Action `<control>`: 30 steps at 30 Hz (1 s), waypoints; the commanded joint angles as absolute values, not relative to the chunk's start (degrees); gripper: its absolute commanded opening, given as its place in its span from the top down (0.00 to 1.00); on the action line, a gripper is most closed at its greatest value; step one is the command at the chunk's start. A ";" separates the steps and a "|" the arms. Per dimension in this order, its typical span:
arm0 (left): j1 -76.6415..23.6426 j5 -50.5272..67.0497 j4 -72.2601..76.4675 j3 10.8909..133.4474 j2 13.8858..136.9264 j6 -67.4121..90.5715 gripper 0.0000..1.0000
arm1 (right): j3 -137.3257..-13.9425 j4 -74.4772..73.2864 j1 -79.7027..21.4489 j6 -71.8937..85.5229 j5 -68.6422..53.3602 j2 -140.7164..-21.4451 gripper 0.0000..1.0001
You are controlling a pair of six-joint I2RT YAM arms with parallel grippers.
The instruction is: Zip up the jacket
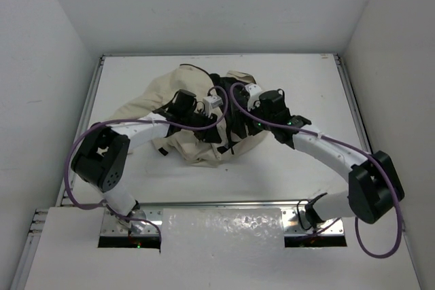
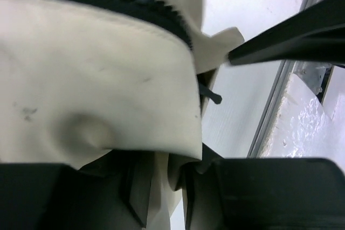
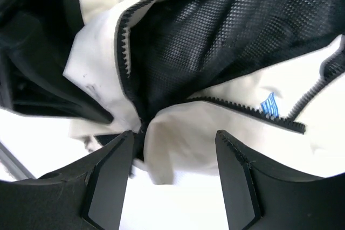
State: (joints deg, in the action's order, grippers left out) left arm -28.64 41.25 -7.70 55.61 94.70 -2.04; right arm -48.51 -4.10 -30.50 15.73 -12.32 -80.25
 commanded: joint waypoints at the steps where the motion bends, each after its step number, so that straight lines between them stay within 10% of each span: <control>1: -28.12 38.85 -3.52 54.84 91.93 0.86 0.78 | -49.14 -8.43 -34.95 12.57 -3.45 -74.72 0.38; 4: -28.21 38.58 -3.08 55.37 92.63 2.02 0.82 | -47.81 -8.96 -41.10 13.27 5.34 -70.50 0.39; 11: -29.00 40.78 1.31 56.34 94.04 5.54 0.96 | -44.74 -8.97 -49.21 22.40 9.49 -70.48 0.88; 30: -30.59 42.80 5.89 52.74 92.11 9.40 0.99 | -52.82 -15.12 -48.69 33.40 13.27 -82.35 0.69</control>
State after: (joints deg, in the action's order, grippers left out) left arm -29.65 41.34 1.91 53.10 94.54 9.54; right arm -50.13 -14.70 -49.39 30.83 11.27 -81.54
